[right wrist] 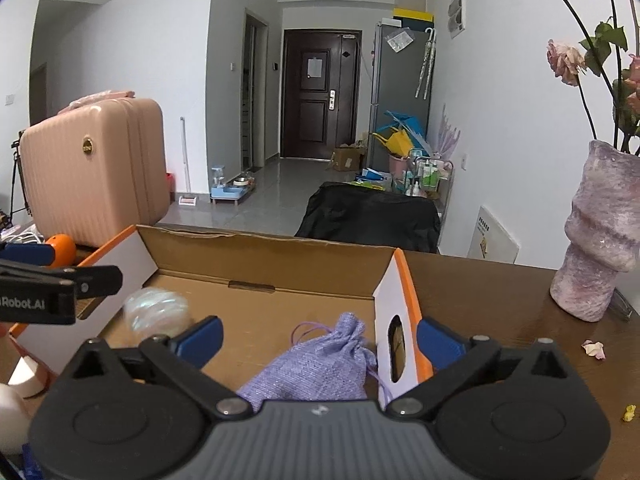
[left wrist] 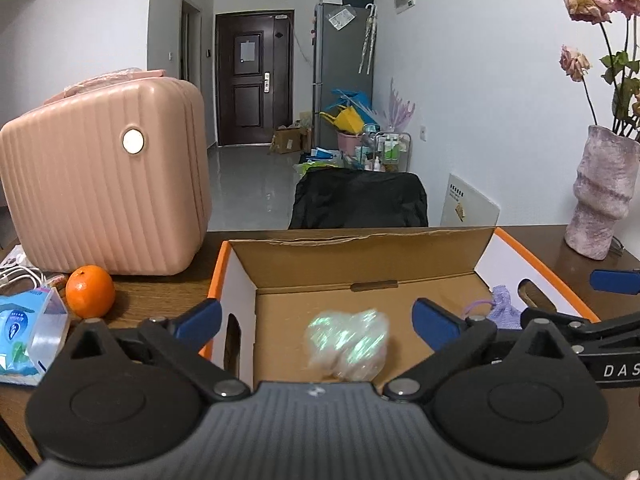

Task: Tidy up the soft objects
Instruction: 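Lower both held items into the cardboard box and open both grippers, then withdraw both tools from the box back toward the remaining items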

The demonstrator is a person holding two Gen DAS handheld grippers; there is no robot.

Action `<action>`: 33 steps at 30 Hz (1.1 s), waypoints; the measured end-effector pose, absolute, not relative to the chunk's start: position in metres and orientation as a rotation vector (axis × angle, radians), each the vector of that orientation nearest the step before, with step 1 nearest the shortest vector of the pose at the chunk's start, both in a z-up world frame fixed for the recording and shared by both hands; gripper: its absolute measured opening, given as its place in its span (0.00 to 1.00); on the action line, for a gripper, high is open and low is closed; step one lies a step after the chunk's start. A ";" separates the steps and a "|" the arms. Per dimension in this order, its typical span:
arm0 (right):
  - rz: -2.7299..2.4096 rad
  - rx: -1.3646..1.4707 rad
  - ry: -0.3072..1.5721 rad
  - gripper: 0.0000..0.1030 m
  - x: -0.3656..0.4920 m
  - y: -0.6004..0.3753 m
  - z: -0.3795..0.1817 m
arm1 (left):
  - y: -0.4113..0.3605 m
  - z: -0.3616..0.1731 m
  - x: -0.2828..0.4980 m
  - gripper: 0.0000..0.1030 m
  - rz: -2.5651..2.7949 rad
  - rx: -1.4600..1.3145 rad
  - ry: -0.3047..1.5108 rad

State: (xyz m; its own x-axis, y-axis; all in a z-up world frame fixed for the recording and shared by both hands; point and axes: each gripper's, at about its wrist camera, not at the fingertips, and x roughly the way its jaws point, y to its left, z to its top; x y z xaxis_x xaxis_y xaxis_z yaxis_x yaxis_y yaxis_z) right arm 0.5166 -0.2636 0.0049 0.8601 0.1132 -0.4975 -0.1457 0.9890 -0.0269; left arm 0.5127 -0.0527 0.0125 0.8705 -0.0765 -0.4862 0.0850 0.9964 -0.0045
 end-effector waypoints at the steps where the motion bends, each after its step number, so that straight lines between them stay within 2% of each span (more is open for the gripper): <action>1: 0.133 -0.065 0.519 1.00 0.517 -0.264 0.005 | -0.052 0.013 0.513 1.00 -0.081 0.016 0.509; 21: 0.117 -0.066 0.376 1.00 0.459 -0.265 0.032 | -0.045 0.029 0.472 1.00 -0.075 -0.034 0.410; 33: 0.111 -0.015 0.300 1.00 0.404 -0.269 0.028 | -0.030 0.028 0.429 1.00 -0.062 -0.063 0.391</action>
State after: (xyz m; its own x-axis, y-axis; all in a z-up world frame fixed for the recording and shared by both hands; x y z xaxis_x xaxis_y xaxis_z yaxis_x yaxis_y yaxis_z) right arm 0.4044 -0.2689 0.0283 0.9492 0.1069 -0.2959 -0.1113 0.9938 0.0022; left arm 0.4292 -0.0302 0.0276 0.9228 -0.0721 -0.3785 0.0479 0.9962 -0.0729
